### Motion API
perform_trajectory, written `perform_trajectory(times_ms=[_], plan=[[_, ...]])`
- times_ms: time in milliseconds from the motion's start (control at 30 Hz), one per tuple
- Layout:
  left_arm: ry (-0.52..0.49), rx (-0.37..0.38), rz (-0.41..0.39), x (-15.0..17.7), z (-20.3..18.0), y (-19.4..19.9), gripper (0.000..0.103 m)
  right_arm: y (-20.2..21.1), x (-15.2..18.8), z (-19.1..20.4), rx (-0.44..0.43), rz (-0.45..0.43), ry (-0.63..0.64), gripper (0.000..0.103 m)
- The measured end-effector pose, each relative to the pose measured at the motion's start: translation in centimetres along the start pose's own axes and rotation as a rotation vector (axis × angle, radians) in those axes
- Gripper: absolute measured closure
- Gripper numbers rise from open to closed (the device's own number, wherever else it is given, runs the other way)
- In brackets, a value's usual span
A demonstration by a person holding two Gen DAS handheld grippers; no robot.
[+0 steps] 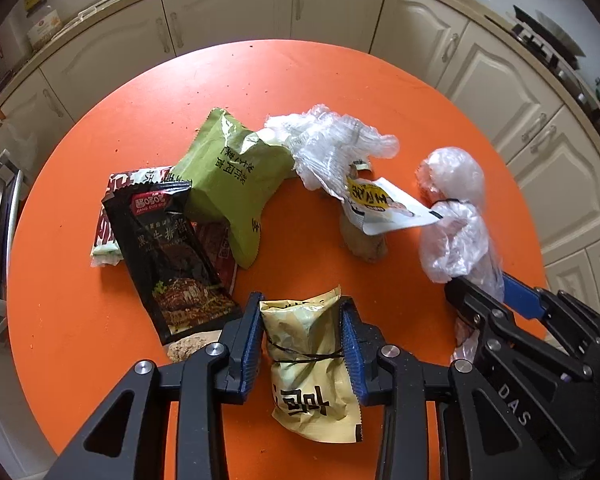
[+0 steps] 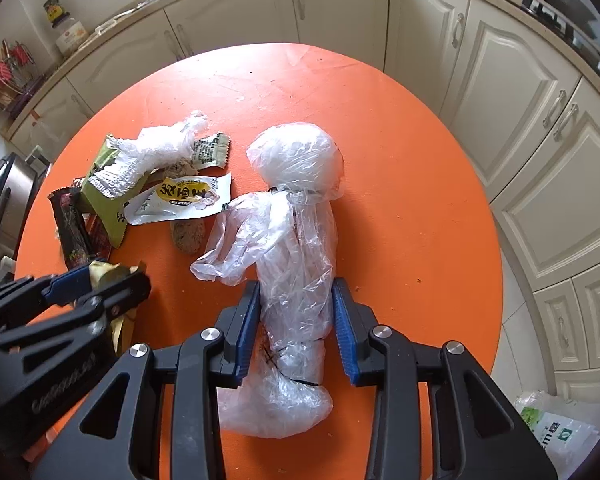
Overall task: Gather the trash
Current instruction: 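Grasp the yellow snack packet with the left gripper while the right holds the bag, then carry the bag and yellow packet over the blue bucket and open both grippers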
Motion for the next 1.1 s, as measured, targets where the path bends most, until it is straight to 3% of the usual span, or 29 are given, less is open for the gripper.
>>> perform_trajectory(times_ms=[233, 633, 1100], plan=[[-0.003, 0.018, 0.015, 0.5, -0.4, -0.2, 0.071, 0.3, 0.0, -0.1, -0.016, -0.006, -0.042, 0.073], [-0.039, 0.049, -0.056, 0.0, -1.6, 2.9, 0.072, 3.0, 0.5, -2.0, -0.028, -0.047, -0.089, 0.074], [-0.186, 0.063, -0.118, 0.9, -9.3, 6.8, 0.072, 8.8, 1.9, -8.2, -0.032, -0.153, -0.201, 0.075]])
Point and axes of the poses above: each gripper's, at about its wrist camera, not at the fingertips, and y roughly against the way its jaws point, z to its left, x to its underside, the point moved 10 cm from there along -y, roughly the way its jaws point, and after that the axes turned 5 degrees about -z, right-handed, at the moved point
